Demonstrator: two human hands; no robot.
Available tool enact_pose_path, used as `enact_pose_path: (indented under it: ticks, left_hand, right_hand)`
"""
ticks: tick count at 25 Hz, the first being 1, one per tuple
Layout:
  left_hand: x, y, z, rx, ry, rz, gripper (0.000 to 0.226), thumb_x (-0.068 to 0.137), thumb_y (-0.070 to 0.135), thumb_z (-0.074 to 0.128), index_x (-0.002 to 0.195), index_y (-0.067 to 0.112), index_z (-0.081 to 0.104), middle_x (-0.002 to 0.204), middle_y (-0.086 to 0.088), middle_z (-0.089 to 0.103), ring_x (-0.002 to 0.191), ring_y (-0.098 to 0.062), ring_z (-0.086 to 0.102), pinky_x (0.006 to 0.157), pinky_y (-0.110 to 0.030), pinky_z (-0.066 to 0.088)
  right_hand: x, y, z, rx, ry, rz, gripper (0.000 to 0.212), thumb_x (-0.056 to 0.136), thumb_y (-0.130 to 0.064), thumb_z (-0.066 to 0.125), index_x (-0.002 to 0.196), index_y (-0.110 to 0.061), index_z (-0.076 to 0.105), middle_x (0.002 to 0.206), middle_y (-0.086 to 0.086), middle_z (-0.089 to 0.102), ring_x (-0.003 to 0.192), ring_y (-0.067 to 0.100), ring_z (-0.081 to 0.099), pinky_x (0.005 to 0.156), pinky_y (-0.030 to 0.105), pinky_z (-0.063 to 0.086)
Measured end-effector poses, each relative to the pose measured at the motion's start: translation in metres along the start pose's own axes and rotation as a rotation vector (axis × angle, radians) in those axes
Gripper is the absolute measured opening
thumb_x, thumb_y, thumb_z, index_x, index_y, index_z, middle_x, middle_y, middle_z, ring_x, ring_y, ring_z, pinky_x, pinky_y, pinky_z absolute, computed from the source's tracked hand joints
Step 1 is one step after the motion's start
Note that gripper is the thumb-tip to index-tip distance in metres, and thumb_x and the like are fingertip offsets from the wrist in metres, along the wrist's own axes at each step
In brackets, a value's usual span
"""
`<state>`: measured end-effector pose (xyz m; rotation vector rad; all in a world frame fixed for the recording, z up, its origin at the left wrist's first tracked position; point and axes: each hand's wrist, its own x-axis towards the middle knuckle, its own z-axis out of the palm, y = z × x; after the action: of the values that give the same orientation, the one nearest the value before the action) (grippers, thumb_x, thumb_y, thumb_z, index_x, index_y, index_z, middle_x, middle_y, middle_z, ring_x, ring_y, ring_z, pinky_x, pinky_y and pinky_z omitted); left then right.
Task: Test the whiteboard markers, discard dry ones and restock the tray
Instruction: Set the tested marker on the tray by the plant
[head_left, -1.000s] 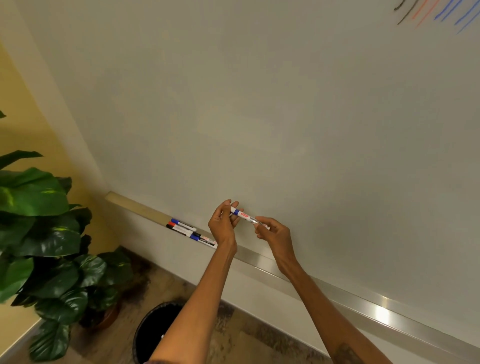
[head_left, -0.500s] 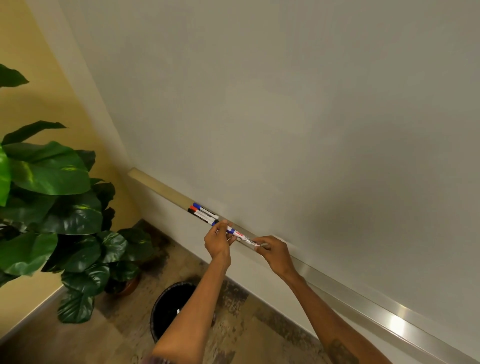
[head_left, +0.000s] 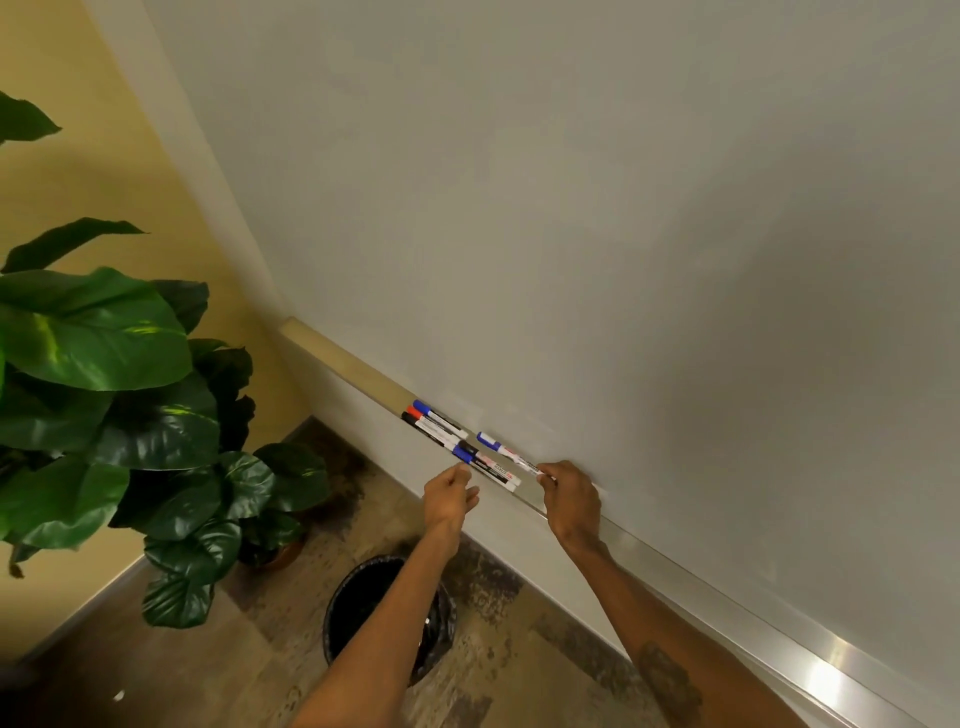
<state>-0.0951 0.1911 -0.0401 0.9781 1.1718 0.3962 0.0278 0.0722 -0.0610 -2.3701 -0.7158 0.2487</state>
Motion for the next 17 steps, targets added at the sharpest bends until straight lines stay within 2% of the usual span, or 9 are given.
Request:
enact_pose_path:
  ticks: [3,8,11,17]
  left_hand:
    - [0.005,-0.009,-0.013,0.127,-0.034,0.002,0.039,0.102,0.019,0.053,0.139,0.007,0.053,0.14,-0.007,0.057,0.123,-0.026,0.06,0.102,-0.035,0.048]
    - [0.018,-0.032,-0.032,0.191,-0.044,0.009,0.036,0.1,0.021,0.057,0.134,0.009,0.06,0.14,-0.003,0.058,0.116,-0.018,0.06,0.103,-0.034,0.049]
    - [0.018,-0.039,-0.037,0.195,-0.047,0.006,0.035,0.1,0.02,0.057,0.132,0.009,0.061,0.137,-0.003,0.06,0.111,-0.016,0.061,0.103,-0.038,0.051]
    - [0.013,-0.044,-0.044,0.198,-0.049,0.014,0.03,0.099,0.017,0.056,0.127,0.009,0.064,0.134,-0.003,0.062,0.115,-0.018,0.062,0.104,-0.039,0.051]
  right_hand:
    - [0.012,-0.006,0.017,-0.111,-0.029,-0.004,0.026,0.096,-0.021,0.06,0.119,-0.014,0.07,0.114,0.004,0.071,0.098,0.021,0.068,0.086,0.029,0.054]
    - [0.017,-0.014,0.033,-0.217,-0.1,-0.028,0.031,0.094,-0.028,0.063,0.12,-0.012,0.068,0.113,0.006,0.07,0.095,0.022,0.069,0.075,0.029,0.053]
    - [0.015,-0.012,0.037,-0.218,-0.1,-0.033,0.036,0.089,-0.031,0.07,0.118,-0.01,0.068,0.113,0.009,0.07,0.096,0.022,0.069,0.074,0.028,0.053]
    - [0.019,-0.008,0.043,-0.235,-0.123,-0.062,0.045,0.082,-0.037,0.075,0.118,-0.011,0.066,0.113,0.009,0.07,0.097,0.023,0.071,0.075,0.029,0.056]
